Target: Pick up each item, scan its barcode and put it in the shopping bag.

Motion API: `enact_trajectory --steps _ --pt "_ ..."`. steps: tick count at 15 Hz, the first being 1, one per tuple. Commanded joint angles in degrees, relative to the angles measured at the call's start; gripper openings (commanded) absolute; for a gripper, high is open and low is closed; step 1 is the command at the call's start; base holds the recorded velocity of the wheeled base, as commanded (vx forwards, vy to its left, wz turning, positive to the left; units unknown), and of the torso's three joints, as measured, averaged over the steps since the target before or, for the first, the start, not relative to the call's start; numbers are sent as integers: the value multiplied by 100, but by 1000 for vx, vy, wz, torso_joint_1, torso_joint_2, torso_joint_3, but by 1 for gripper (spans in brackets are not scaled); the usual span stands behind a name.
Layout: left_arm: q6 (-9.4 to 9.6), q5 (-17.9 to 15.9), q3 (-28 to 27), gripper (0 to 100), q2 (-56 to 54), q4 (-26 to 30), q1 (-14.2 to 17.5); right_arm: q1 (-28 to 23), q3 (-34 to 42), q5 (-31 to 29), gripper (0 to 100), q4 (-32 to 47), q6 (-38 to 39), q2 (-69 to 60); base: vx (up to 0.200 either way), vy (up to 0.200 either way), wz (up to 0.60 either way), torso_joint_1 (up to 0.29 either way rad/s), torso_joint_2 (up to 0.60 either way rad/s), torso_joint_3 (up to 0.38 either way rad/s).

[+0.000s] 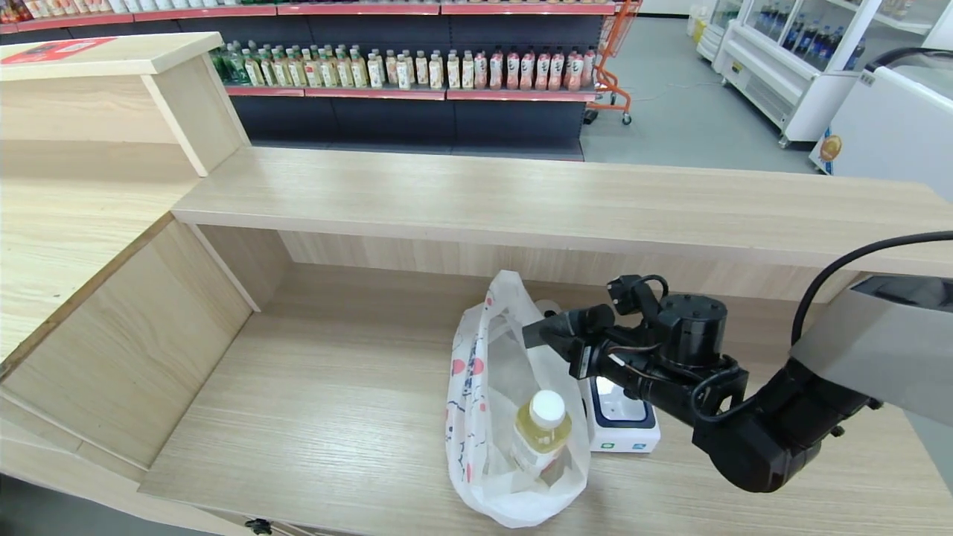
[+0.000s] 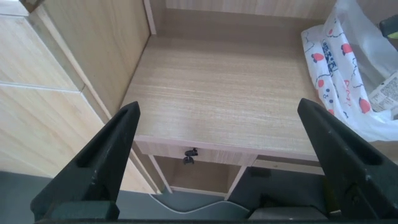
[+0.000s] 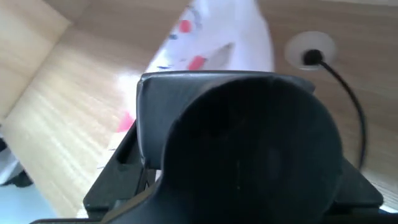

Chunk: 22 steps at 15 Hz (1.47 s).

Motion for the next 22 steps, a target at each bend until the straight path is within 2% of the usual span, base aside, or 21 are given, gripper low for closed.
enact_trajectory --steps 1,3,20,22 --pt "-1 1 0 100 6 -2 3 43 -22 96 0 2 6 126 0 0 0 0 0 0" --pt "-1 1 0 100 -2 -2 -6 43 22 351 0 2 15 170 0 0 0 0 0 0" --pt "-1 1 0 100 -2 -2 -6 139 330 571 0 -121 -143 600 0 0 0 0 0 0" --pt "-1 1 0 100 -2 -2 3 157 321 562 0 -121 -354 671 0 0 0 0 0 0"
